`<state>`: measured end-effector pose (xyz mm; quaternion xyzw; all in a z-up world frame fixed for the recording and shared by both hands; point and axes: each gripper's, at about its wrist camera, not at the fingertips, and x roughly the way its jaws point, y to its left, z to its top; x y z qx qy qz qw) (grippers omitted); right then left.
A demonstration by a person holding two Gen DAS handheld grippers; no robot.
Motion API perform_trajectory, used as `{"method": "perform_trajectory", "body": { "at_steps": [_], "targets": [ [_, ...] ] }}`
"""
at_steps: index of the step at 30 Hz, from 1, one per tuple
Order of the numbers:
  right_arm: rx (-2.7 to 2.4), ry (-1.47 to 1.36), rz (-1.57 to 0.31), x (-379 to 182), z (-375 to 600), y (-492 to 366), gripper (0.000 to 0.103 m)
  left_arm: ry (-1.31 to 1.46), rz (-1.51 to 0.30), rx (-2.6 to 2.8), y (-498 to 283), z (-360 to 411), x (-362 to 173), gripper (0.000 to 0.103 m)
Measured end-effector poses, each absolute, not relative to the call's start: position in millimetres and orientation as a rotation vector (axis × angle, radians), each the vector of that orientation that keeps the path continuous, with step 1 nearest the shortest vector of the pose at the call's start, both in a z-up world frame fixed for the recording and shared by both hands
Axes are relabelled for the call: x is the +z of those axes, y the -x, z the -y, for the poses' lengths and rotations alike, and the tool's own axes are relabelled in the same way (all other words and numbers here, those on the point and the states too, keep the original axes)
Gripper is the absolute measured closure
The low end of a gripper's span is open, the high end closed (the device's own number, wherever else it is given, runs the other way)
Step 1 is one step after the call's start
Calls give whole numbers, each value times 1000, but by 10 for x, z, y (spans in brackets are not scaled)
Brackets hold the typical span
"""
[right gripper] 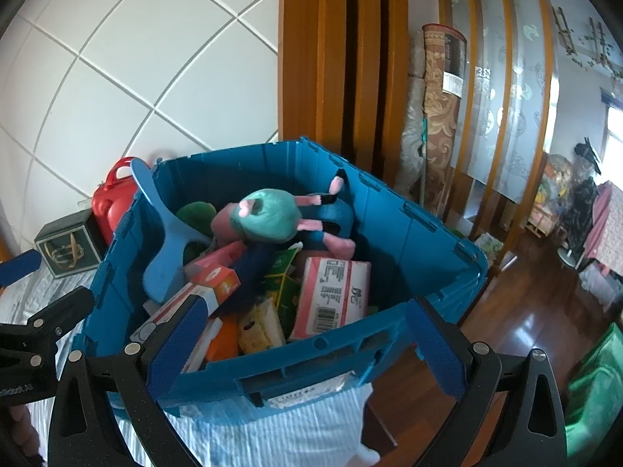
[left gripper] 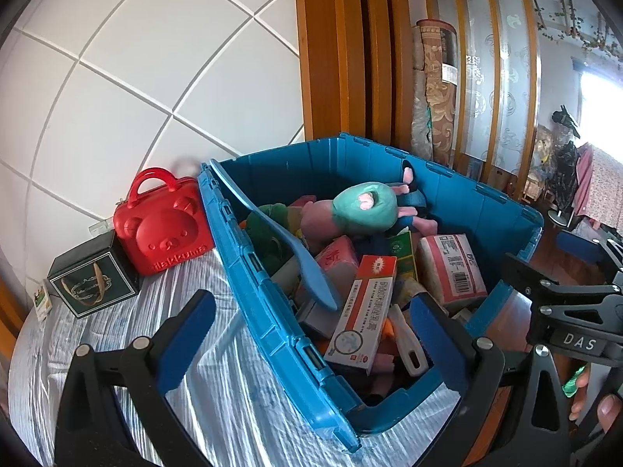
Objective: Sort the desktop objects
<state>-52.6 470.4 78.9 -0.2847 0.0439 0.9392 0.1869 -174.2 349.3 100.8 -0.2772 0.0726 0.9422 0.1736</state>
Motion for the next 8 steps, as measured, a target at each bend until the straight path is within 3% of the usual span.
{"method": "perform_trajectory", "body": {
  "at_steps": [8],
  "targets": [
    [2639, 805, -124, 778, -4739, 551, 0, 777, -200, 2665, 1742, -3516, 1007, 1]
  ]
}}
